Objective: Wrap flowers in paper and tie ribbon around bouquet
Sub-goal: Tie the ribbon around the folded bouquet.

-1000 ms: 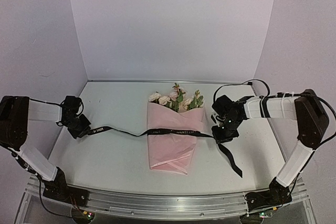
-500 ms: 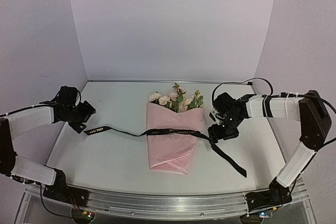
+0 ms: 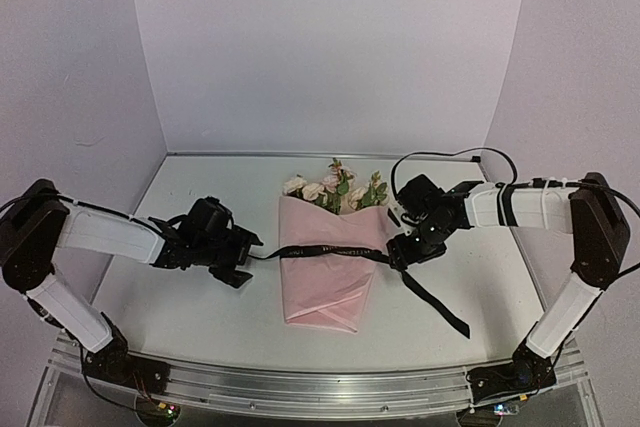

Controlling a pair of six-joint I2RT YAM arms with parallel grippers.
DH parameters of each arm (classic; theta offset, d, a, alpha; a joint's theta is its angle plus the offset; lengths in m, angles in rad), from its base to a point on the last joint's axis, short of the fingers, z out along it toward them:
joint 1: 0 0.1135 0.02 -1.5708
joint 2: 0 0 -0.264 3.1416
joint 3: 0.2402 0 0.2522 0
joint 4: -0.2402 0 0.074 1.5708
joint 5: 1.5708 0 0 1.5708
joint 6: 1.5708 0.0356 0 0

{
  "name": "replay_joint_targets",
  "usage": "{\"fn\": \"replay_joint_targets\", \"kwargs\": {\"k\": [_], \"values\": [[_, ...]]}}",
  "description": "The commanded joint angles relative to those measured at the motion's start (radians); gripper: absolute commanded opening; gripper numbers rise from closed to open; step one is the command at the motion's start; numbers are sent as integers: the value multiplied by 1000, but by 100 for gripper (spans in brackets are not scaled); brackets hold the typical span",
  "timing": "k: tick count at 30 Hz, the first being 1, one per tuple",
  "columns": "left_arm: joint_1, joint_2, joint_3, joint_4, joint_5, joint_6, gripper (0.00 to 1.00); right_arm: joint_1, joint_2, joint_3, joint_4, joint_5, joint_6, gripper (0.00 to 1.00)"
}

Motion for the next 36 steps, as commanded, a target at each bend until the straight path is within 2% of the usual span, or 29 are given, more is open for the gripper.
{"fn": "replay_joint_targets", "kwargs": {"k": [1,4,11,15,20,24,31,36], "values": [[-24,104,69,158,-56,-161,76,7,-28,-8,34,38,-12,75],[-24,172,85,197,-75,-188,74,14,-47,-20,45,82,-10,79],[-31,272,115,256,-91,-230,65,31,-54,-36,73,95,-23,72],[-33,311,118,290,-88,-239,48,45,-66,-71,130,83,-58,72],[-33,324,100,327,-80,-225,21,54,-42,-65,127,62,-110,73],[-33,322,100,323,-85,-195,8,58,-9,-45,112,41,-149,73],[-33,336,112,322,-74,-171,1,69,90,31,61,71,-187,67],[-33,334,108,323,-75,-168,0,77,144,66,61,124,-182,63]]}}
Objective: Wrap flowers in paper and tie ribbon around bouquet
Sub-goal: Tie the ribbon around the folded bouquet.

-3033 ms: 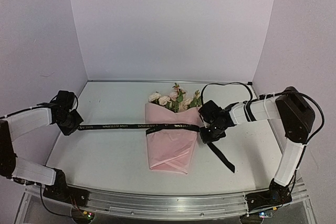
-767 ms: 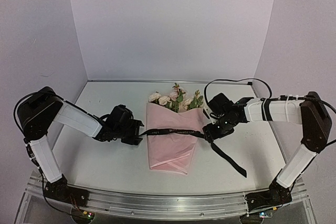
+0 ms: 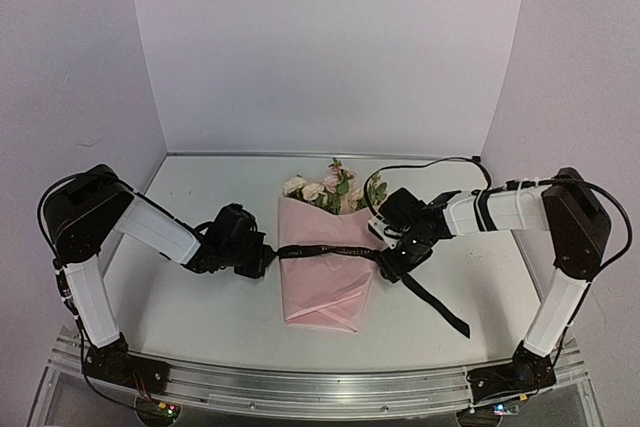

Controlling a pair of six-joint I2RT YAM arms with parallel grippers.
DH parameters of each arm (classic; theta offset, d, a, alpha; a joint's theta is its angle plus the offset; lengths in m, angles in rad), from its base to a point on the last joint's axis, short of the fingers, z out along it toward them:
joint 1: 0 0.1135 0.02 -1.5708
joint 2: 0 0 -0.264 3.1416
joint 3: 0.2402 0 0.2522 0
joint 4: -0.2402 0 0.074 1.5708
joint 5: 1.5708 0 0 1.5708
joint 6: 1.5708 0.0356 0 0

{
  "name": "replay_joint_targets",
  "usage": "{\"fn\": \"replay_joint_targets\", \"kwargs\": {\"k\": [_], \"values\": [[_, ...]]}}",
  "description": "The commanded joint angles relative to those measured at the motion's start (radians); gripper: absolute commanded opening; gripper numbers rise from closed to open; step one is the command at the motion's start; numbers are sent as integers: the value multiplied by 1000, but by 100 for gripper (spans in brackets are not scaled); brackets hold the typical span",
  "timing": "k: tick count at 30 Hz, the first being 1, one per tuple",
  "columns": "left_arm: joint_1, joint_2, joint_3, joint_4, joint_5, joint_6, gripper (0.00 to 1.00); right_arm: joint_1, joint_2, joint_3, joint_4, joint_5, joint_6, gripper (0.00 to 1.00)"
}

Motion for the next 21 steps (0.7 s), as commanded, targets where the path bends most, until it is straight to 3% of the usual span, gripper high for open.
{"fn": "replay_joint_targets", "kwargs": {"k": [1,3,5,7,9,13,17,21], "values": [[-5,8,12,21,-3,17,0,10,41,66,-14,85,-8,60],[-5,10,11,20,-3,18,0,12,51,74,-8,119,3,53],[-4,10,16,11,-4,25,0,12,49,74,2,134,14,36],[-3,5,19,4,-4,43,0,13,42,75,3,144,32,12],[4,-9,35,-49,-2,113,0,14,35,67,0,150,51,0],[31,-62,87,-243,-26,343,0,12,32,59,-23,171,96,0],[83,-155,12,-327,-78,494,0,-1,34,65,-65,198,163,0],[205,-247,-71,-401,-91,626,0,-55,18,38,-94,235,267,0]]}}
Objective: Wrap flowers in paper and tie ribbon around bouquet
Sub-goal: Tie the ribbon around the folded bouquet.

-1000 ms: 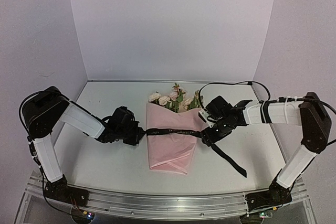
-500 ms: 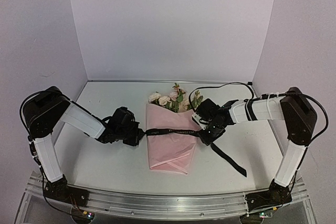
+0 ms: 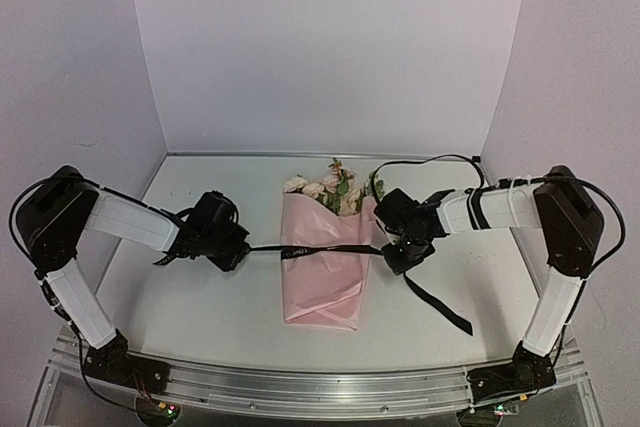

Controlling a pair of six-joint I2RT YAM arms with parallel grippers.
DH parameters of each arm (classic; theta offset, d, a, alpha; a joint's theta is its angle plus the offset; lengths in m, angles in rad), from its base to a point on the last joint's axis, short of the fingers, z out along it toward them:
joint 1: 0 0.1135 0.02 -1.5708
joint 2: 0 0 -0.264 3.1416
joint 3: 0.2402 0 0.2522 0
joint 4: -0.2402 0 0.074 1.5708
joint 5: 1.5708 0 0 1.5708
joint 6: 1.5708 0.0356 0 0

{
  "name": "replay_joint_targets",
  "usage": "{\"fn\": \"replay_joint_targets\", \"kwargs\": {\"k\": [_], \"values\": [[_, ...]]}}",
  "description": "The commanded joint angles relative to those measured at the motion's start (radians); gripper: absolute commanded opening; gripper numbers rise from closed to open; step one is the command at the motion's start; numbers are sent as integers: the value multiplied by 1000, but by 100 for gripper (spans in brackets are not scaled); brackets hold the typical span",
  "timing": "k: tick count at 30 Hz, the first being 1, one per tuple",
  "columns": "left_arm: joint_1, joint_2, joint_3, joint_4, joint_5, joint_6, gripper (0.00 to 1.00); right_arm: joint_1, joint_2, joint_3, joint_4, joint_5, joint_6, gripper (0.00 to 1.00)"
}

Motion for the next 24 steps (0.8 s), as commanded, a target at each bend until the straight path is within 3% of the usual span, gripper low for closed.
{"fn": "replay_joint_targets", "kwargs": {"k": [1,6,14,24], "values": [[134,-127,-87,-169,-71,237,0,-77,-41,-17,-61,81,162,0],[365,-231,-216,-198,-18,325,0,-221,-151,-130,-64,95,291,0],[697,-271,-242,-223,73,480,0,-367,-281,-234,-101,112,366,0],[790,-324,-225,-283,60,513,0,-580,-391,-260,-186,43,424,0]]}}
